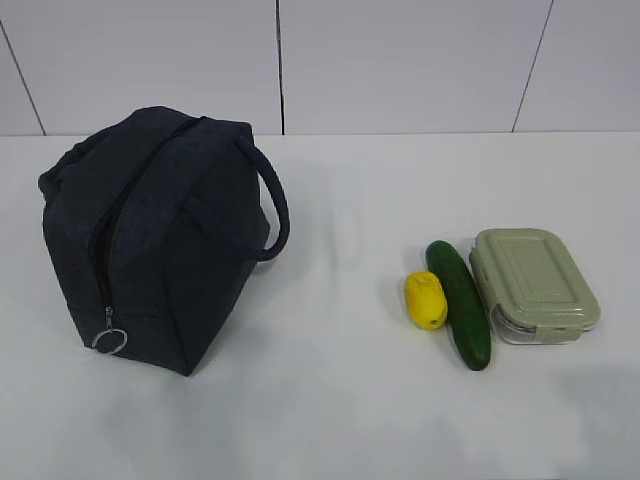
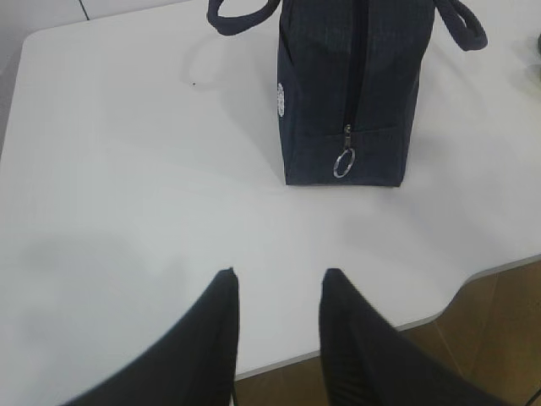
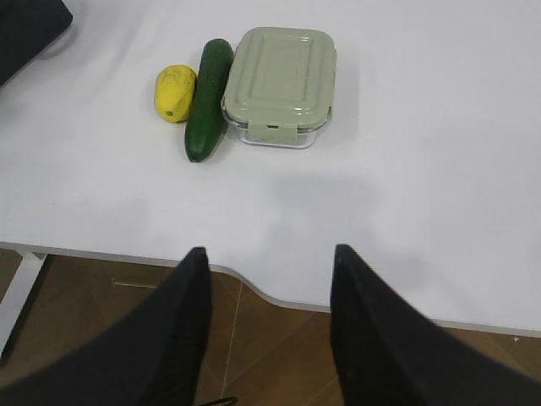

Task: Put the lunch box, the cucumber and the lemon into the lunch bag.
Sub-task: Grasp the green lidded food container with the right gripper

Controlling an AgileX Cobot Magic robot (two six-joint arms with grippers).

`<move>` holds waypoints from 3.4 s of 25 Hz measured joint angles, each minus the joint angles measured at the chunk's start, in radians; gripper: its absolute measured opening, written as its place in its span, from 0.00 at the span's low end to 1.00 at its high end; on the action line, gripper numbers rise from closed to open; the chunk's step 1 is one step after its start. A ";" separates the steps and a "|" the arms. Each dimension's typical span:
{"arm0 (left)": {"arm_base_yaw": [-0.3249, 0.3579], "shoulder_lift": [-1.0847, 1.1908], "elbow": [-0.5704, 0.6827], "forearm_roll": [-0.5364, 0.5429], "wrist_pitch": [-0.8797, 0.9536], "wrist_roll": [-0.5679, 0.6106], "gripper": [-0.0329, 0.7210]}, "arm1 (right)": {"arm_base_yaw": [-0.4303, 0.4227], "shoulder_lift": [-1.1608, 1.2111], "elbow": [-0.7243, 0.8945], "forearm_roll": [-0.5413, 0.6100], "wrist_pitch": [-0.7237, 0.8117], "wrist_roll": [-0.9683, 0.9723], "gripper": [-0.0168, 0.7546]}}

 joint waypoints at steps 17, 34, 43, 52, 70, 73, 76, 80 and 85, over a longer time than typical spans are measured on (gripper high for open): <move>0.000 0.000 0.000 0.000 0.000 0.000 0.35 | 0.000 0.000 0.000 0.000 0.000 0.000 0.47; 0.000 0.000 0.000 0.000 0.000 0.000 0.35 | 0.000 0.000 0.000 0.000 0.000 0.000 0.47; 0.000 0.000 0.000 0.000 0.000 0.000 0.36 | 0.000 0.000 0.000 -0.002 0.000 0.000 0.47; 0.000 0.000 0.000 0.000 0.000 0.000 0.36 | 0.000 0.006 -0.038 0.022 0.043 0.006 0.47; 0.000 0.000 0.000 0.000 0.000 0.000 0.36 | 0.001 0.409 -0.118 0.354 0.022 -0.062 0.47; 0.000 0.000 0.000 0.000 0.000 0.000 0.36 | 0.004 0.516 -0.118 0.411 -0.006 -0.132 0.47; 0.000 0.000 0.000 0.000 0.000 0.000 0.36 | 0.004 0.641 -0.118 0.464 -0.061 -0.213 0.47; 0.000 0.000 0.000 0.000 0.000 0.000 0.36 | 0.004 0.815 -0.118 0.585 -0.117 -0.378 0.47; 0.000 0.000 0.000 0.000 0.000 0.000 0.36 | -0.005 1.080 -0.119 0.815 -0.148 -0.667 0.47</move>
